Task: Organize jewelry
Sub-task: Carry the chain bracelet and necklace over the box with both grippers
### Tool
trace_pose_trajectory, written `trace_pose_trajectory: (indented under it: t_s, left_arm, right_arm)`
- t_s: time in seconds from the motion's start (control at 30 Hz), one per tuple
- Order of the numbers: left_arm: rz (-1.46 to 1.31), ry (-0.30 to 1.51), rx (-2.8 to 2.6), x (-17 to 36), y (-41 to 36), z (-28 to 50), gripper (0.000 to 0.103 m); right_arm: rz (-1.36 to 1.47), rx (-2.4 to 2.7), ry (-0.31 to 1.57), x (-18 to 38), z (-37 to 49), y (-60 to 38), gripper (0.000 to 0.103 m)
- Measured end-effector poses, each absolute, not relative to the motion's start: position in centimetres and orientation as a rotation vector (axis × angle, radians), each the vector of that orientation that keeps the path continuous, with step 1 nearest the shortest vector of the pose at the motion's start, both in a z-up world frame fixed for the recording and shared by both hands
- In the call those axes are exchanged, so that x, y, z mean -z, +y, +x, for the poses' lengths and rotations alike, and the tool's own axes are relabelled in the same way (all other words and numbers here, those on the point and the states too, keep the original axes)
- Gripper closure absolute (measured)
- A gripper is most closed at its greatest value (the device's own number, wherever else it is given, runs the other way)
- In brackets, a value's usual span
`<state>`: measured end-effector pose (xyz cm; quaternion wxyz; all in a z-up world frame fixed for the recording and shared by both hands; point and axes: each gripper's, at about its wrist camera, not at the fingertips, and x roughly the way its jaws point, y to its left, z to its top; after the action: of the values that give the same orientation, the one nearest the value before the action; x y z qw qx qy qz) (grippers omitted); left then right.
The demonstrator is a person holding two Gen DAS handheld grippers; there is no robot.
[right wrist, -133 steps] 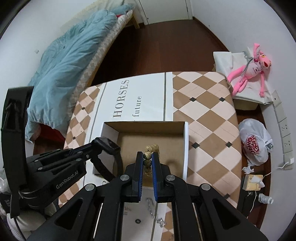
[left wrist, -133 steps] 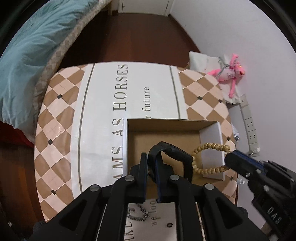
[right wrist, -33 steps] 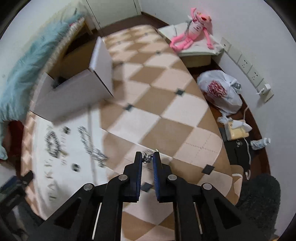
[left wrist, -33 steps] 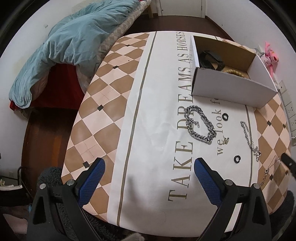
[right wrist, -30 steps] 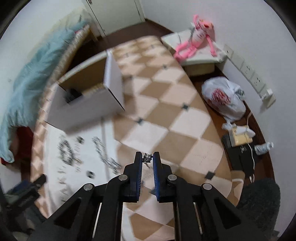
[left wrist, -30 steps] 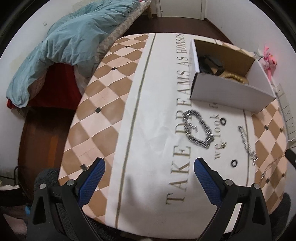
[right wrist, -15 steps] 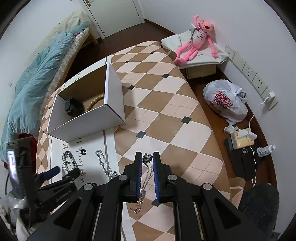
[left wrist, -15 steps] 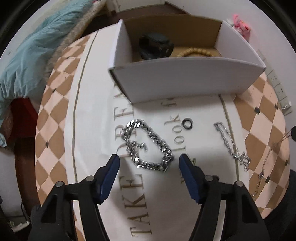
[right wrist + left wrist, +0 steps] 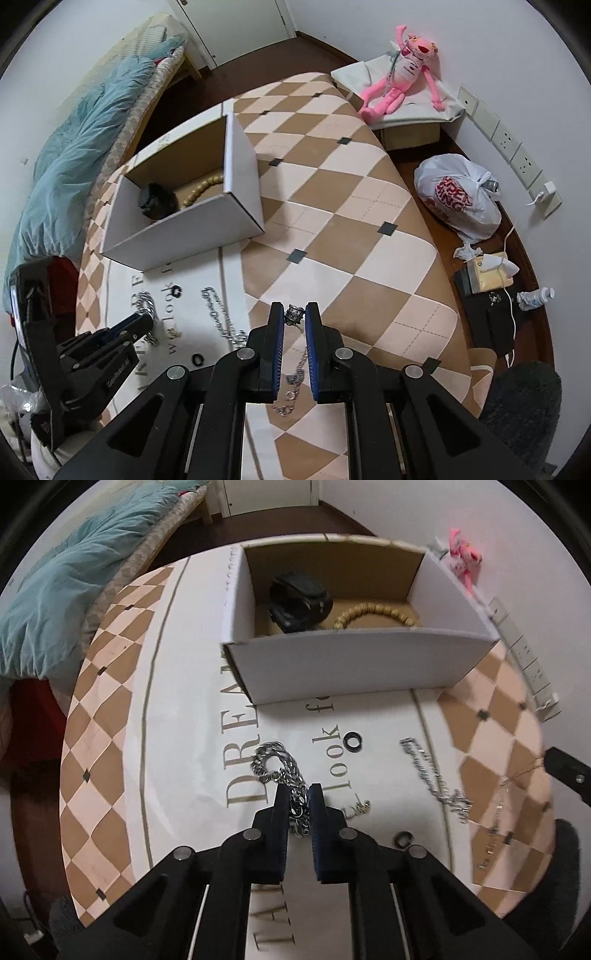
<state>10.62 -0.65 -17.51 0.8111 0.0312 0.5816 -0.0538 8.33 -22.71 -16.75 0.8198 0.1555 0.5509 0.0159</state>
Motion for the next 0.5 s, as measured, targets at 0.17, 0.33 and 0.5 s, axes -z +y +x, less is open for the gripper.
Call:
trace_pose_trajectory:
  t_s: [0.17,0.33,0.5]
  left_arm:
    - [-0.006,1.189,0.157,13.6,0.2,9.1,0.095]
    - [-0.079,1.138,0.207,9.4,0.9,8.7,0.096]
    - [-0.128,1.068,0.266,4.7,1.2,10.0,0.096]
  right_arm:
    - [0.348,-0.093,1.14,14.1,8.1,-22.4,0.091]
    - [0.362,-0.163,1.095,10.4,8.5,-22.1,0.091]
    - [0.352,-0.249,1.025,5.2,10.2,-21.1,0.091]
